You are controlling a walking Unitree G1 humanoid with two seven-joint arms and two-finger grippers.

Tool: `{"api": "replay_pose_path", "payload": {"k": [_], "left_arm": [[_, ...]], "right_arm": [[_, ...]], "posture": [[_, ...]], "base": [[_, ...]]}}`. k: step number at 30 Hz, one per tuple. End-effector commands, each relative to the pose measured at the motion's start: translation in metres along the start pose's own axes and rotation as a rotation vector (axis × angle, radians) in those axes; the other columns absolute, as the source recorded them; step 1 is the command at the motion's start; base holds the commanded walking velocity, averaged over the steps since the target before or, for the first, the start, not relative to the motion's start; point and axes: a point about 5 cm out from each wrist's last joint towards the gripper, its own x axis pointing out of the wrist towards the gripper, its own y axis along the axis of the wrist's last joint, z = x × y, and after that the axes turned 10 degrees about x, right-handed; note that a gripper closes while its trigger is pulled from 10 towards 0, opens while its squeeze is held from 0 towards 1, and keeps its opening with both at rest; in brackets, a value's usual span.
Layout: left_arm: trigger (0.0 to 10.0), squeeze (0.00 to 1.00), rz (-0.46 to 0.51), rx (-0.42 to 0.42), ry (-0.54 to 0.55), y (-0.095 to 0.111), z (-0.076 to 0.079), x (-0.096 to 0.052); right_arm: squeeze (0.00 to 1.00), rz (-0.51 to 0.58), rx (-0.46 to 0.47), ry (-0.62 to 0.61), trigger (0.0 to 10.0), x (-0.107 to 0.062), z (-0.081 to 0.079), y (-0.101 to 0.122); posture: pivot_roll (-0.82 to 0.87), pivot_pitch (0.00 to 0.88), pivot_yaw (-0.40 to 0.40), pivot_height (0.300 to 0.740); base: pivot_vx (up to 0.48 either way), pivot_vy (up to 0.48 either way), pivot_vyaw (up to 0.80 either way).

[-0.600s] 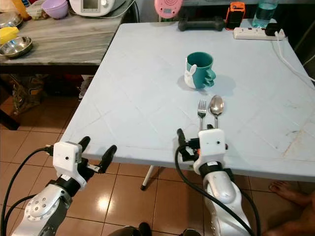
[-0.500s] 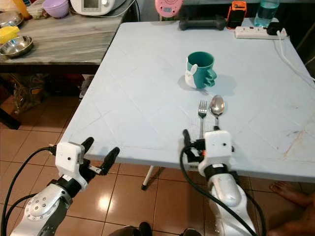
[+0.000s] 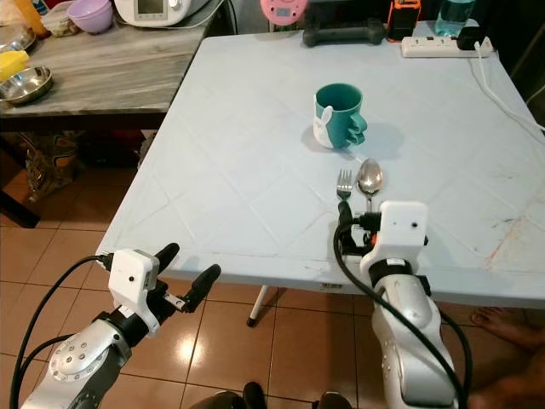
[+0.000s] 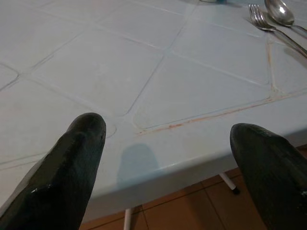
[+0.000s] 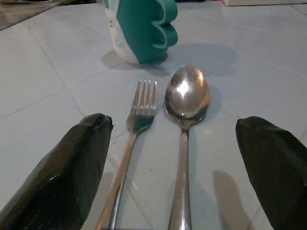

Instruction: Setting the table

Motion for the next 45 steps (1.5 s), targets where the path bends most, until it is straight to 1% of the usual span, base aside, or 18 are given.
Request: {"api": "replay_pose_path", "payload": {"k": [1, 13, 21, 22, 23, 24, 29, 31, 32, 33, 34, 36, 38, 39, 41, 42, 43, 45], "left_arm": [[10.0, 0.00, -0.003, 0.013, -0.001, 0.002, -0.002, -0.003], [10.0, 0.00, -0.019, -0.009, 0.007, -0.002, -0.001, -0.005], [10.0, 0.00, -0.024, -0.014, 0.009, -0.003, -0.001, -0.005], [10.0, 0.00, -0.025, -0.015, 0.008, -0.003, 0.000, -0.005], [10.0, 0.00, -0.025, -0.015, 0.008, -0.003, 0.000, -0.005], [10.0, 0.00, -0.026, -0.016, 0.007, -0.003, 0.000, -0.005], [10.0, 0.00, -0.026, -0.017, 0.005, -0.003, 0.000, -0.005], [10.0, 0.00, -0.028, -0.019, 0.003, -0.004, 0.001, -0.005], [10.0, 0.00, -0.028, -0.019, 0.003, -0.004, 0.001, -0.005], [10.0, 0.00, -0.029, -0.019, 0.002, -0.004, 0.001, -0.005], [10.0, 0.00, -0.030, -0.020, 0.001, -0.004, 0.001, -0.005], [10.0, 0.00, -0.032, -0.022, 0.000, -0.004, 0.001, -0.005], [10.0, 0.00, -0.036, -0.025, -0.002, -0.005, 0.002, -0.005], [10.0, 0.00, -0.036, -0.026, -0.003, -0.005, 0.002, -0.005], [10.0, 0.00, -0.037, -0.027, -0.005, -0.005, 0.002, -0.004], [10.0, 0.00, -0.037, -0.027, -0.005, -0.005, 0.002, -0.004], [10.0, 0.00, -0.037, -0.028, -0.007, -0.005, 0.002, -0.004], [10.0, 0.00, -0.037, -0.029, -0.009, -0.005, 0.002, -0.004]], "right_arm": [[0.00, -0.034, 0.025, 0.001, 10.0, 0.000, -0.001, -0.005], [0.00, -0.089, 0.143, 0.074, 10.0, 0.010, -0.030, 0.005], [0.00, -0.149, 0.195, 0.049, 10.0, 0.010, -0.032, 0.001], [0.00, -0.158, 0.197, 0.041, 4.3, 0.010, -0.031, 0.000], [0.00, -0.158, 0.197, 0.041, 4.3, 0.010, -0.031, 0.000], [0.00, -0.177, 0.205, 0.034, 0.0, 0.010, -0.030, -0.003], [0.00, -0.191, 0.201, 0.028, 0.0, 0.010, -0.030, -0.005], [0.00, -0.220, 0.203, 0.020, 6.5, 0.010, -0.029, -0.008], [0.00, -0.220, 0.203, 0.020, 6.5, 0.010, -0.029, -0.008], [0.00, -0.232, 0.202, 0.016, 7.8, 0.009, -0.029, -0.009], [0.00, -0.242, 0.202, 0.012, 7.7, 0.009, -0.029, -0.010], [0.00, -0.261, 0.200, 0.007, 8.1, 0.009, -0.029, -0.013], [0.00, -0.287, 0.213, -0.004, 7.7, 0.009, -0.028, -0.016], [0.00, -0.296, 0.221, -0.010, 6.1, 0.009, -0.028, -0.017], [0.00, -0.305, 0.221, -0.011, 6.4, 0.010, -0.028, -0.019], [0.00, -0.308, 0.214, -0.011, 7.8, 0.011, -0.028, -0.019], [0.00, -0.316, 0.209, -0.021, 8.5, 0.013, -0.026, -0.020], [0.00, -0.324, 0.204, -0.029, 8.5, 0.015, -0.026, -0.021]], "posture": [[-0.17, 0.215, 0.142, 0.740], [-0.16, 0.218, 0.134, 0.740], [-0.16, 0.222, 0.134, 0.740], [-0.16, 0.222, 0.134, 0.740], [-0.16, 0.222, 0.134, 0.740], [-0.16, 0.222, 0.134, 0.740], [-0.16, 0.224, 0.134, 0.740], [-0.16, 0.224, 0.134, 0.740], [-0.16, 0.224, 0.134, 0.740], [-0.16, 0.224, 0.134, 0.740], [-0.16, 0.224, 0.134, 0.740], [-0.16, 0.224, 0.134, 0.740], [-0.16, 0.224, 0.134, 0.740], [-0.16, 0.227, 0.134, 0.740], [-0.16, 0.227, 0.134, 0.740], [-0.16, 0.227, 0.134, 0.740], [-0.16, 0.226, 0.135, 0.740], [-0.16, 0.226, 0.135, 0.740]], "base": [[0.000, 0.000, 0.00], [0.000, 0.000, 0.00], [0.000, 0.000, 0.00], [0.000, 0.000, 0.00], [0.000, 0.000, 0.00], [0.000, 0.000, 0.00], [0.000, 0.000, 0.00], [0.000, 0.000, 0.00], [0.000, 0.000, 0.00], [0.000, 0.000, 0.00], [0.000, 0.000, 0.00], [0.000, 0.000, 0.00], [0.000, 0.000, 0.00], [0.000, 0.000, 0.00], [0.000, 0.000, 0.00], [0.000, 0.000, 0.00], [0.000, 0.000, 0.00], [0.000, 0.000, 0.00]]}}
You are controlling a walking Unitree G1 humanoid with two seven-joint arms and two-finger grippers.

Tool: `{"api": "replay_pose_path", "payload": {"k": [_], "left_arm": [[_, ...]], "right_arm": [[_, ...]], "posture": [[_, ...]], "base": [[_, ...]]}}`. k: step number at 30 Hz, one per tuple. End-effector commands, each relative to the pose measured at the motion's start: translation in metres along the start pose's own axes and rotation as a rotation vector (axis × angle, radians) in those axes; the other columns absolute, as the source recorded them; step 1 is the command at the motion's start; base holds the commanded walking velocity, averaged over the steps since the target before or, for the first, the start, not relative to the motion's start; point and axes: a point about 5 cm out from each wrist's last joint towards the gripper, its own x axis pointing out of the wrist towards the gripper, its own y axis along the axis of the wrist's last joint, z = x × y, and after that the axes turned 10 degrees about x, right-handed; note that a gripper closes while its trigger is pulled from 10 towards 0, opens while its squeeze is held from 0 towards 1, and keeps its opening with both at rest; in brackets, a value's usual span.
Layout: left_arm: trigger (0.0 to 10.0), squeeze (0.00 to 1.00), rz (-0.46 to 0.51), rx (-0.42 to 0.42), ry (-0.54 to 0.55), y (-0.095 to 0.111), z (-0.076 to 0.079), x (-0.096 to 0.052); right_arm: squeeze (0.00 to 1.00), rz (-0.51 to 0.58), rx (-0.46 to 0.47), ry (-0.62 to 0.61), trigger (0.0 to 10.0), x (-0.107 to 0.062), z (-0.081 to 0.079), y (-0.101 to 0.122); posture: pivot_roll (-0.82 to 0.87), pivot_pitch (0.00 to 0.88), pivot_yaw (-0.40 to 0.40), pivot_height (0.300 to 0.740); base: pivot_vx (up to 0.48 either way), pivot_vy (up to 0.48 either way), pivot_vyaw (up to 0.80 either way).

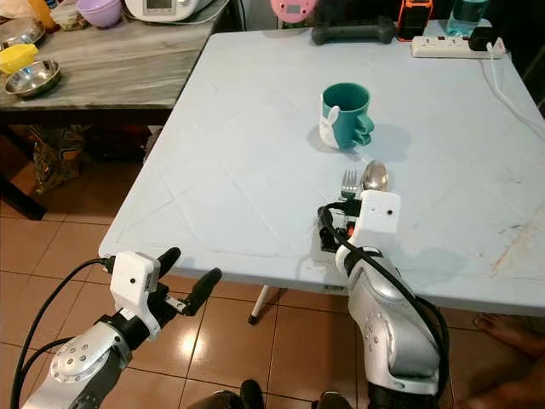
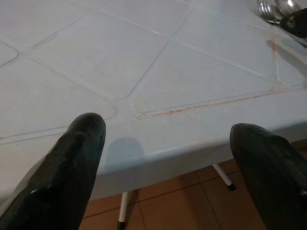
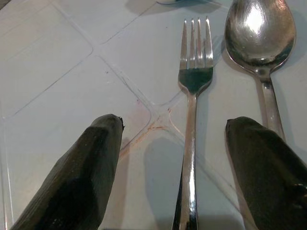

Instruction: Setting the table

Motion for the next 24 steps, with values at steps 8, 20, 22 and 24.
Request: {"api": "replay_pose_path", "payload": {"k": [8, 20, 22, 24], "left_arm": [[10.0, 0.00, -0.021, -0.007, -0.004, -0.003, 0.001, -0.003], [10.0, 0.00, -0.035, -0.017, -0.017, -0.005, 0.002, -0.004], [10.0, 0.00, -0.036, -0.017, -0.018, -0.005, 0.002, -0.004], [10.0, 0.00, -0.040, -0.019, -0.021, -0.006, 0.002, -0.004]], "right_arm": [[0.00, -0.147, -0.036, -0.098, 0.0, 0.006, 0.019, -0.022], [0.00, -0.246, -0.100, -0.123, 0.0, 0.014, 0.027, -0.033], [0.00, -0.250, -0.102, -0.124, 0.0, 0.015, 0.027, -0.033], [0.00, -0.256, -0.109, -0.124, 0.0, 0.019, 0.030, -0.032]], "posture": [[-0.16, 0.227, 0.132, 0.740], [-0.16, 0.230, 0.134, 0.740], [-0.16, 0.230, 0.134, 0.740], [-0.16, 0.230, 0.134, 0.740]], "base": [[0.000, 0.000, 0.00], [0.000, 0.000, 0.00], [0.000, 0.000, 0.00], [0.000, 0.000, 0.00]]}}
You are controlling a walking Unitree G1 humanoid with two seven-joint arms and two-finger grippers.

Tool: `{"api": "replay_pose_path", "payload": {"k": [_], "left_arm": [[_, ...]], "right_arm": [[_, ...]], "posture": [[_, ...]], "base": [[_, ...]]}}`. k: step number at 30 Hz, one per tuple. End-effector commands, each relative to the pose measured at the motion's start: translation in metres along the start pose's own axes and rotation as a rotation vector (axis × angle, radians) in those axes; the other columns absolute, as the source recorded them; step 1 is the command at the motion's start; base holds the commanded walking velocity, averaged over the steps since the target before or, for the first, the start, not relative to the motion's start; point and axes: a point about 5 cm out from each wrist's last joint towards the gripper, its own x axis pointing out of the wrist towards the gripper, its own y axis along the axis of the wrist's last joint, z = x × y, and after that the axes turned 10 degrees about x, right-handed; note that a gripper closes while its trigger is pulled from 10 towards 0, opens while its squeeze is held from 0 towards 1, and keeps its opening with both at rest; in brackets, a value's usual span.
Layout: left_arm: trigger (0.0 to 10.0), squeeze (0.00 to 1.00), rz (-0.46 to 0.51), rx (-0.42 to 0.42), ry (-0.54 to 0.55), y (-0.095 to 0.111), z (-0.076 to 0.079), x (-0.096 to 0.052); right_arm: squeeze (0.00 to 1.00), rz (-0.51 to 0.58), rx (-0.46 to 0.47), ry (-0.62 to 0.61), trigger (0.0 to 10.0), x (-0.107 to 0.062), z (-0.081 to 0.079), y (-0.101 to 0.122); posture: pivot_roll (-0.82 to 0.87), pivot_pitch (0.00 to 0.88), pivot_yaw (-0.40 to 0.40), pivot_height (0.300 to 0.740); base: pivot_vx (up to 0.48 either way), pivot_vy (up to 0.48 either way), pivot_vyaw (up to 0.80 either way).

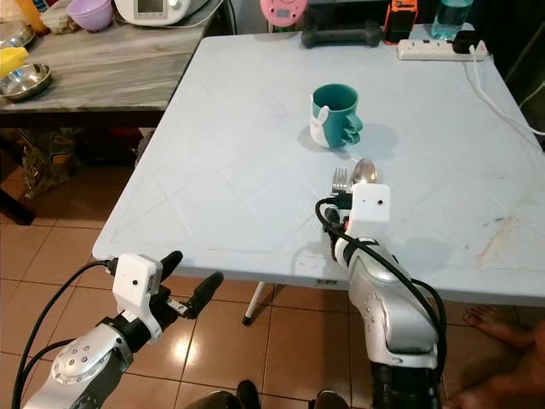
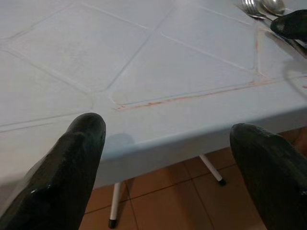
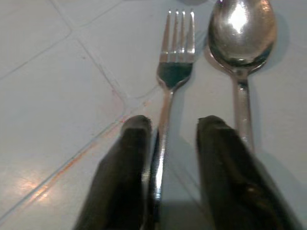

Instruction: Setting the table

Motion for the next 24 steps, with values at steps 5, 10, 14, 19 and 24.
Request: {"api": "replay_pose_path", "payload": {"k": [5, 10, 14, 19, 24], "left_arm": [[10.0, 0.00, -0.024, -0.008, -0.015, -0.003, 0.001, -0.004], [10.0, 0.00, -0.026, -0.008, -0.015, -0.002, 0.002, -0.004], [10.0, 0.00, -0.027, -0.010, -0.015, -0.002, 0.002, -0.005], [10.0, 0.00, -0.026, -0.011, -0.017, 0.000, 0.004, -0.006], [10.0, 0.00, -0.009, -0.007, -0.039, 0.003, 0.005, -0.006]], "right_arm": [[0.00, -0.206, -0.015, -0.055, 0.0, 0.010, 0.018, -0.035], [0.00, -0.222, -0.032, -0.024, 0.0, 0.016, 0.015, -0.036], [0.00, -0.224, -0.040, -0.006, 0.0, 0.019, 0.012, -0.035], [0.00, -0.226, -0.037, -0.003, 0.0, 0.021, 0.013, -0.036], [0.00, -0.237, -0.031, 0.003, 0.0, 0.021, 0.012, -0.041]], "posture": [[-0.16, 0.232, 0.136, 0.740], [-0.16, 0.232, 0.136, 0.740], [-0.15, 0.229, 0.133, 0.740], [-0.15, 0.232, 0.135, 0.740], [-0.15, 0.232, 0.134, 0.740]], "base": [[0.000, 0.000, 0.00], [0.000, 0.000, 0.00], [0.000, 0.000, 0.00], [0.000, 0.000, 0.00], [0.000, 0.000, 0.00]]}}
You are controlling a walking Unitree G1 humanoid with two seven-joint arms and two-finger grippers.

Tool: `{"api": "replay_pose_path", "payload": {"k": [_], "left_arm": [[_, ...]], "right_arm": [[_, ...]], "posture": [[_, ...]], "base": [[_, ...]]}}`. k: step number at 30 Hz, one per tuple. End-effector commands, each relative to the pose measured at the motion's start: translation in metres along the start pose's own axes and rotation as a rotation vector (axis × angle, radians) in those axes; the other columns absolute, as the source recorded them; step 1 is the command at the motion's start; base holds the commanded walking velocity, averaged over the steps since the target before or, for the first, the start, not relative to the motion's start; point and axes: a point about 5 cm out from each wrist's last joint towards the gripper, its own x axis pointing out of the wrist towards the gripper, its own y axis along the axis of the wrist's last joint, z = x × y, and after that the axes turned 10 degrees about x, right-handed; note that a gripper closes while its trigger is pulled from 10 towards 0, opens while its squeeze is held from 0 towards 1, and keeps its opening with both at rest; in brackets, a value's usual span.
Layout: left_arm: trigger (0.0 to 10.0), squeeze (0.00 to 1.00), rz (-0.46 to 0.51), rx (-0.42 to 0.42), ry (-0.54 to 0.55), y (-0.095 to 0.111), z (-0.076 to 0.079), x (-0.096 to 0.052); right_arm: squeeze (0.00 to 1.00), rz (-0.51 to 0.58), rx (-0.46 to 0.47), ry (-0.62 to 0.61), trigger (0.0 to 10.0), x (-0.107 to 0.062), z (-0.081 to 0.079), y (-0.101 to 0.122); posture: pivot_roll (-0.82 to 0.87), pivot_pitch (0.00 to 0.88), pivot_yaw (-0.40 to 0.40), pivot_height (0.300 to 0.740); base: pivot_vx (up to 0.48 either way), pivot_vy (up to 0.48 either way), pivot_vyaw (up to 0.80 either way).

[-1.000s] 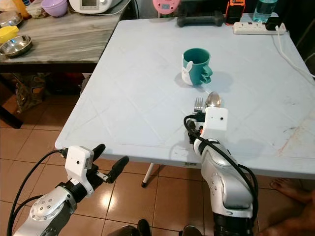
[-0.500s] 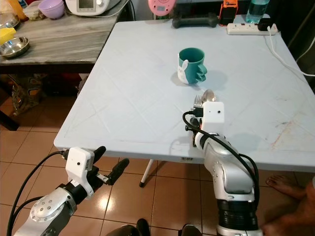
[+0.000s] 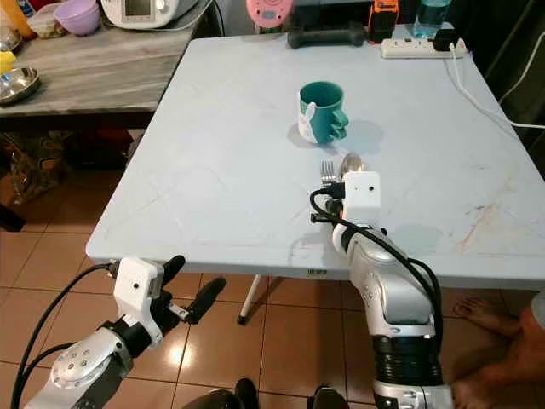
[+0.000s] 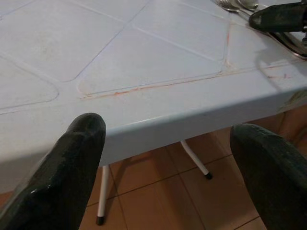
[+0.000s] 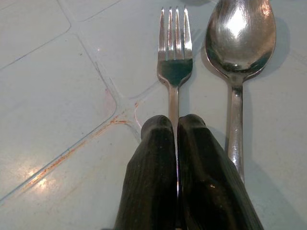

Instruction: Setting the table

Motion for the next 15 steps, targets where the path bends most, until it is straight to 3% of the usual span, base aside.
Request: {"api": "replay_pose_path", "payload": {"k": [1, 15], "left_arm": [[10.0, 0.00, 0.003, 0.016, -0.018, 0.002, 0.000, -0.003], [10.0, 0.00, 0.099, -0.076, -0.027, 0.020, -0.003, 0.000]], "right_arm": [[0.00, -0.207, 0.025, -0.061, 0.0, 0.002, 0.013, -0.048], [0.00, -0.225, 0.026, -0.060, 0.0, 0.001, 0.015, -0.057]], "posture": [[-0.15, 0.232, 0.134, 0.740], [-0.16, 0.231, 0.133, 0.740]], "base": [[0.000, 0.000, 0.00], [0.000, 0.000, 0.00]]}}
